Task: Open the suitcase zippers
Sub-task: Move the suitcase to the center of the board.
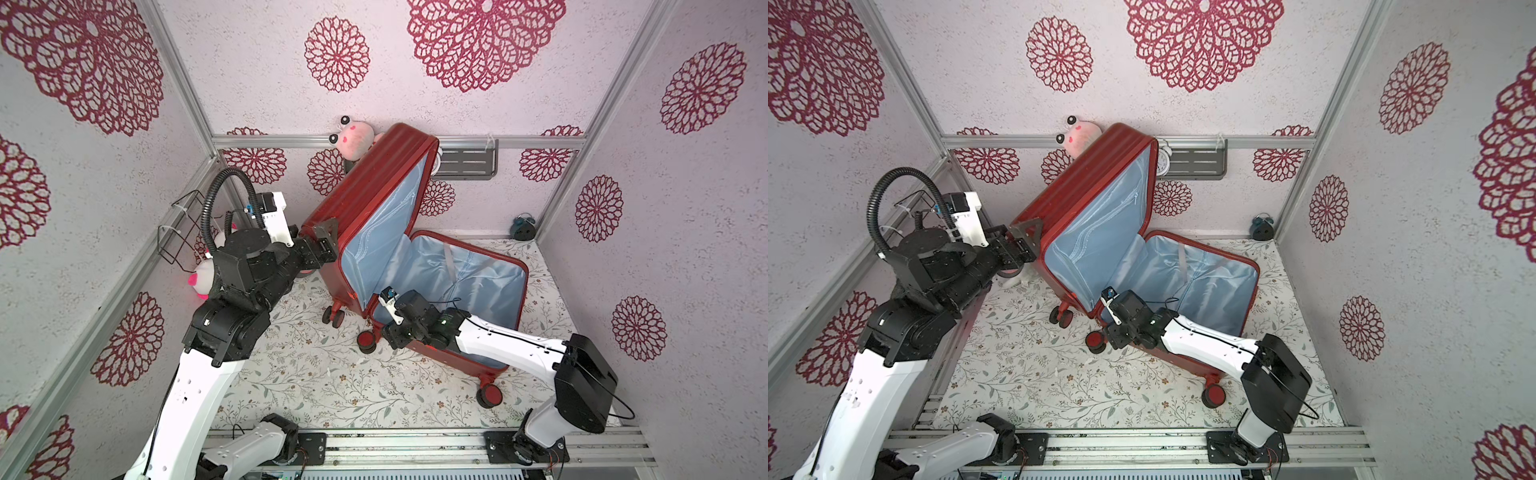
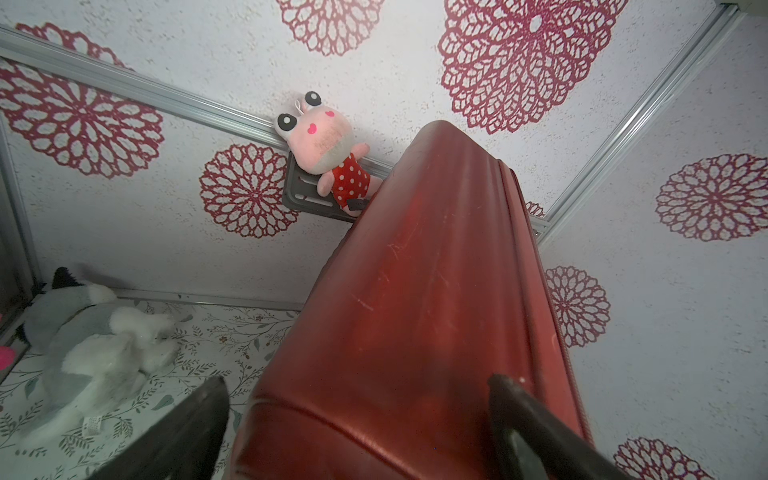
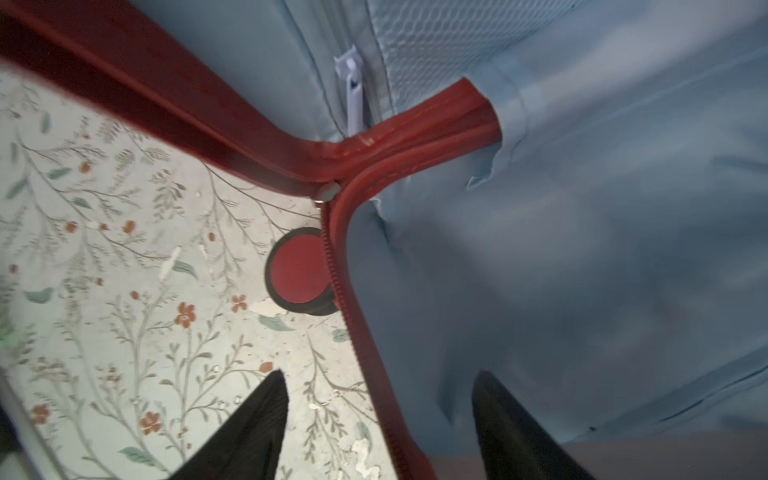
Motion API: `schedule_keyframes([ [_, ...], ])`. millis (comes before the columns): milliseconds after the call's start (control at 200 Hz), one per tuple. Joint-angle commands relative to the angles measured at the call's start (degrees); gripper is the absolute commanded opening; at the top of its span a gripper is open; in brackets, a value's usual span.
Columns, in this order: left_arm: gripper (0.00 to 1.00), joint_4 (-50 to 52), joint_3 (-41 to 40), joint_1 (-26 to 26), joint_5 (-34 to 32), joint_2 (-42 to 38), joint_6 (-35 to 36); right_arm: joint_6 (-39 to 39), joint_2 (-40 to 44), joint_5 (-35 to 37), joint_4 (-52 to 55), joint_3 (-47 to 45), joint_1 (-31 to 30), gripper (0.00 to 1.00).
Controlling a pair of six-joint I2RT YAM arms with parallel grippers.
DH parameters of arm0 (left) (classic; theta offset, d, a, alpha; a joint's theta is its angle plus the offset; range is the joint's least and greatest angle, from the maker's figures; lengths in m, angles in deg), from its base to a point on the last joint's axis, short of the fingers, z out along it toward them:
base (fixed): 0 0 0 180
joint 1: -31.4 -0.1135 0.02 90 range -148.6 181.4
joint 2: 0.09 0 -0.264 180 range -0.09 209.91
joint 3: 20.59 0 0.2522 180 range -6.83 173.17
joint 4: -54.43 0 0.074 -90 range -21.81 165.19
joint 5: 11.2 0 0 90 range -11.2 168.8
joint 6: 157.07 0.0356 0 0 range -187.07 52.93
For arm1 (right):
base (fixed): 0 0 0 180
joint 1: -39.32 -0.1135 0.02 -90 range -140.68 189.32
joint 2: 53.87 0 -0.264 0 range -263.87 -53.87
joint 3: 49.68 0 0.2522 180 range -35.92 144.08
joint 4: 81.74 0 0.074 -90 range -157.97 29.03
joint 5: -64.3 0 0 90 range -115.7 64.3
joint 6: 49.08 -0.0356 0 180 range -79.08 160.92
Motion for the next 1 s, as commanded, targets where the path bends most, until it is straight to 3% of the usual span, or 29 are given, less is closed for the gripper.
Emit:
schedule_keyframes([
  [0, 0.99, 8.25, -1.17, -0.54, -0.27, 2.34, 0.76, 8.36, -1.41, 3.11, 5.54, 2.18, -0.03, 0.63],
  [50, 0.99, 8.6, -0.68, -0.46, -0.59, 2.48, 0.79, 10.08, -1.66, 1.3, 6.61, 2.09, 0.03, 0.59],
  [130, 0.99, 9.13, 0.1, -0.46, -1.15, 2.74, 0.71, 12.16, -1.37, -1.37, 8.45, 1.67, 0.05, 0.45],
  [190, 0.99, 9.5, 0.72, -0.5, -1.41, 3.01, 0.71, 13.6, -0.34, -2.07, 9.33, 0.44, 0.03, 0.27],
  [250, 0.99, 10.04, 1.43, -0.53, -1.57, 3.45, 0.52, 14.87, 1.16, -2.07, 10.07, -1.27, 0.05, 0.0],
  [600, 0.98, 11.84, 2.26, -0.32, -1.65, 1.76, -0.64, 16.01, 19.26, 3.06, 11.94, -16.69, 1.0, 0.0],
  [996, 0.96, 19.15, 1.46, 2.57, -5.28, -7.6, -2.71, 17.6, 28.67, 4.66, 11.23, -23.01, 1.88, 0.0],
])
